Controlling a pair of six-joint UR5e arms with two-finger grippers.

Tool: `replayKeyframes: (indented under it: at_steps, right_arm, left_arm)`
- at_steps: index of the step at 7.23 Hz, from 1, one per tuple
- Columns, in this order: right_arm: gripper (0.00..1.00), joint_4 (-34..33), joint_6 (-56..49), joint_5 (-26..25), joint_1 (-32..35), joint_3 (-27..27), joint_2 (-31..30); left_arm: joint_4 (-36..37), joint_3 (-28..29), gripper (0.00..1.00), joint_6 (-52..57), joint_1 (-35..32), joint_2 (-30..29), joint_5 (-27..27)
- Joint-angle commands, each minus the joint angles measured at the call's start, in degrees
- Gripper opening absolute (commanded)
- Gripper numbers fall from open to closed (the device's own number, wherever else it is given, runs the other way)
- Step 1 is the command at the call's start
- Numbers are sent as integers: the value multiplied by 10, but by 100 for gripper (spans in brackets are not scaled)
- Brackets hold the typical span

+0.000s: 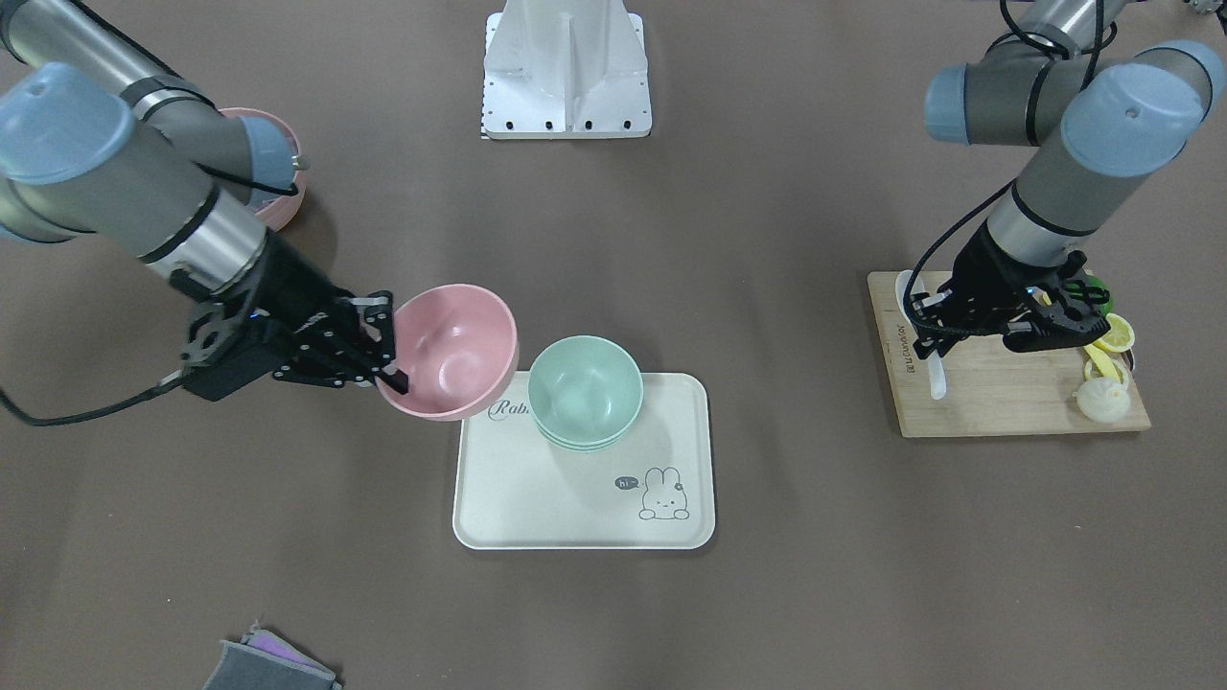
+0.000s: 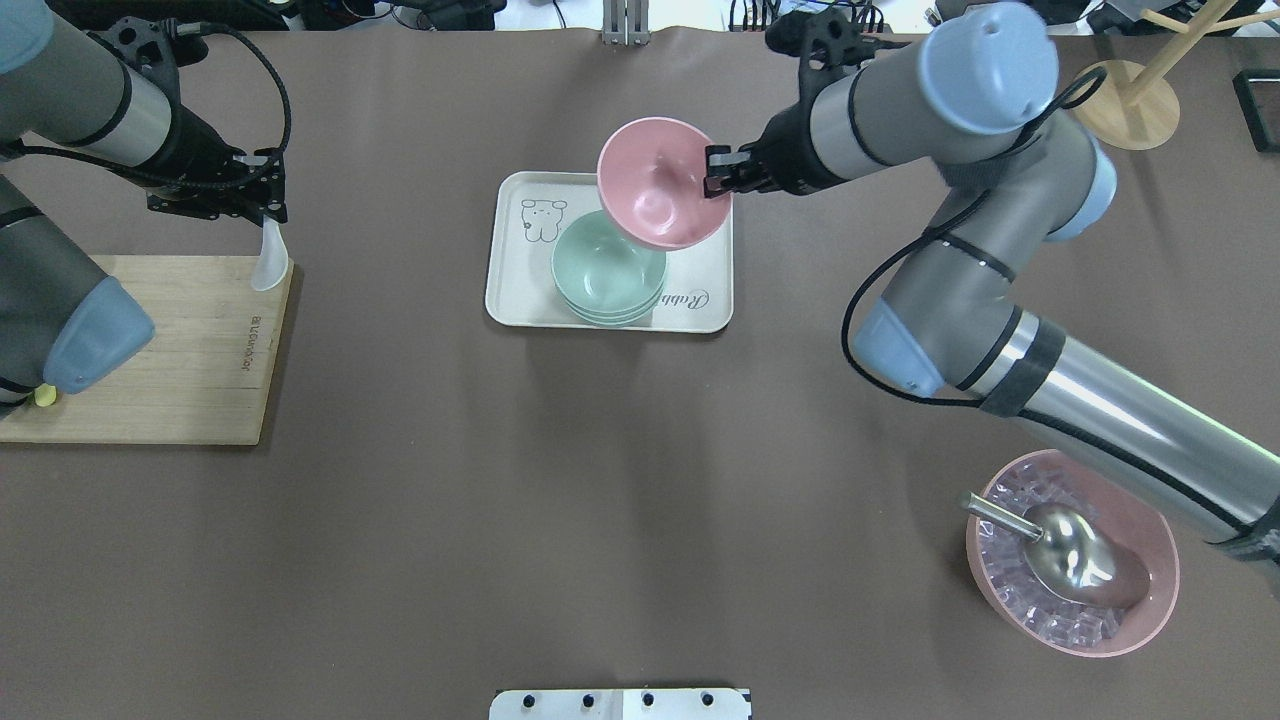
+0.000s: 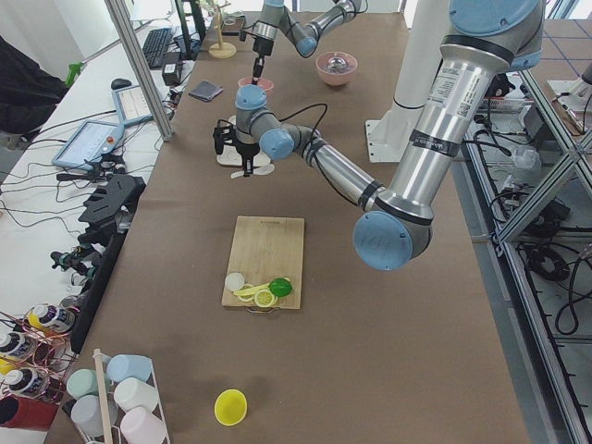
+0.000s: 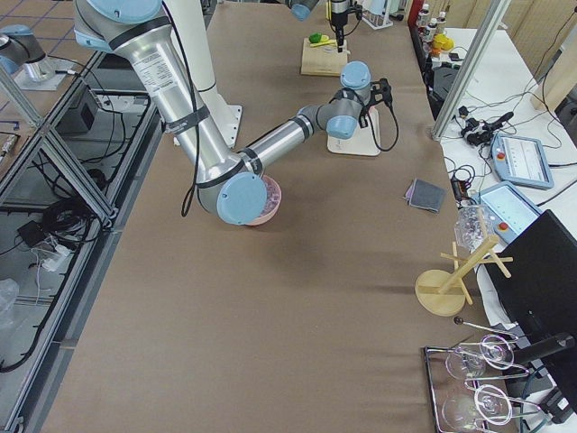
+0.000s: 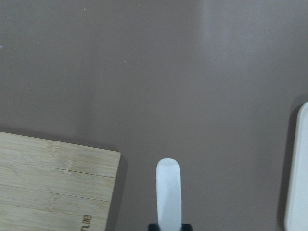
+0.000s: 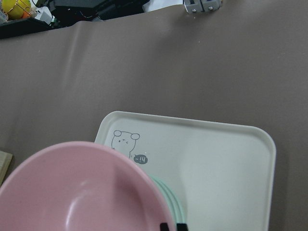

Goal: Stack pink bowl on green and place spoon
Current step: 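Lower the pink bowl onto the green bowl while left gripper lifts the spoon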

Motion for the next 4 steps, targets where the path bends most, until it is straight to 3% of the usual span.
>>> replayKeyframes:
  at_steps: [1, 4]
  right_arm:
    - [0, 1, 11, -58, -42, -42, 19]
    - [0, 3, 11, -62, -49, -60, 22]
  left_arm:
    - [-25, 4, 0, -21, 3, -5, 0]
    - [-26, 5, 0, -26, 3, -5, 0]
